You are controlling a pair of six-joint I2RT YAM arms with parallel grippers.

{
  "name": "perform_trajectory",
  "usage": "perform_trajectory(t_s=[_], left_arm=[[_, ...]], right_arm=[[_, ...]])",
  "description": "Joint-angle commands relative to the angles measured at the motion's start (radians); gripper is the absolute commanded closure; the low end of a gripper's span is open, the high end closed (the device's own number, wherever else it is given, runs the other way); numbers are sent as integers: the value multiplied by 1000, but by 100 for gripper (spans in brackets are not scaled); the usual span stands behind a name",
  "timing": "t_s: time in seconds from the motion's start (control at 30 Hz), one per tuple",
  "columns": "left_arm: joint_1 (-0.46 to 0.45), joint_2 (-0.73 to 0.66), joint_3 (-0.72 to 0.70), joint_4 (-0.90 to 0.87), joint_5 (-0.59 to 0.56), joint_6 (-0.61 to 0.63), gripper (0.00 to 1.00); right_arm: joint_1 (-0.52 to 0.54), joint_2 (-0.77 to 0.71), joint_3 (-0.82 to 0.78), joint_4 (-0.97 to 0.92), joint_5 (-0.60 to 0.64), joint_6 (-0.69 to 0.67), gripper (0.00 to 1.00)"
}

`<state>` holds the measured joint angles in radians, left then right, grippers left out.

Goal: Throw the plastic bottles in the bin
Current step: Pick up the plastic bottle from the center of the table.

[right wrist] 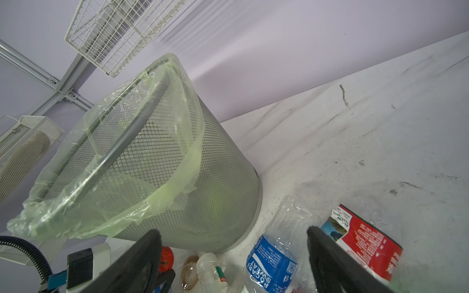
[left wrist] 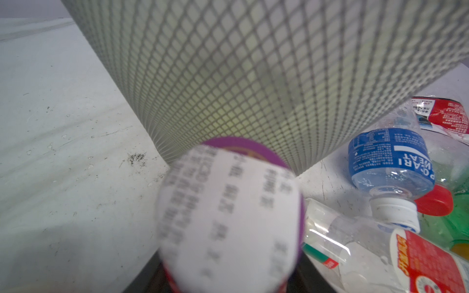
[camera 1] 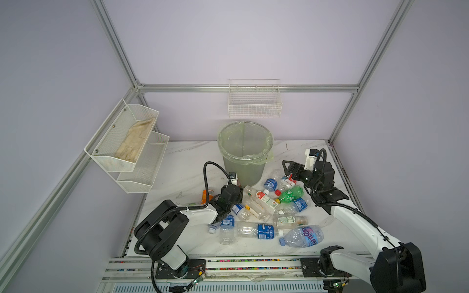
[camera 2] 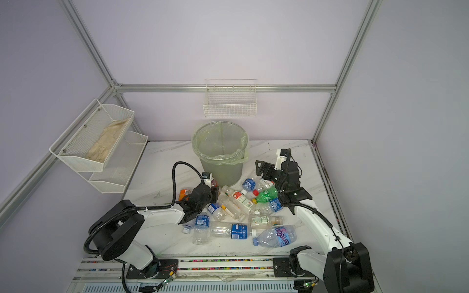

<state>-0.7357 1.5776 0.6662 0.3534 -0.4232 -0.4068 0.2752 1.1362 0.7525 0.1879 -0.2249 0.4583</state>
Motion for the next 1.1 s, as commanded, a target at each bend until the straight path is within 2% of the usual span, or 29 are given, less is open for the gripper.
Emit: perform_trajectory(t_s=[0.0,0.27,0.6,0.9,1.07], left_arm=[[-6,-54,32,52,-20,17,53],[-23,-154,5,29,-56,41,54],[-31,-366,-36,-35,-87,58,54],[-49,-599,-102,-148,-157,66,55],[-56,-751,-94,-242,-204,98,56]], right_arm=[[5,-28,5,-14,6,-6,8],[5,-48,7,-27,10,2,8],[4,-65,16,-54,7,3,8],[4,-75,26,-67,2,3,8],[4,-82,24,-68,-3,5,8]])
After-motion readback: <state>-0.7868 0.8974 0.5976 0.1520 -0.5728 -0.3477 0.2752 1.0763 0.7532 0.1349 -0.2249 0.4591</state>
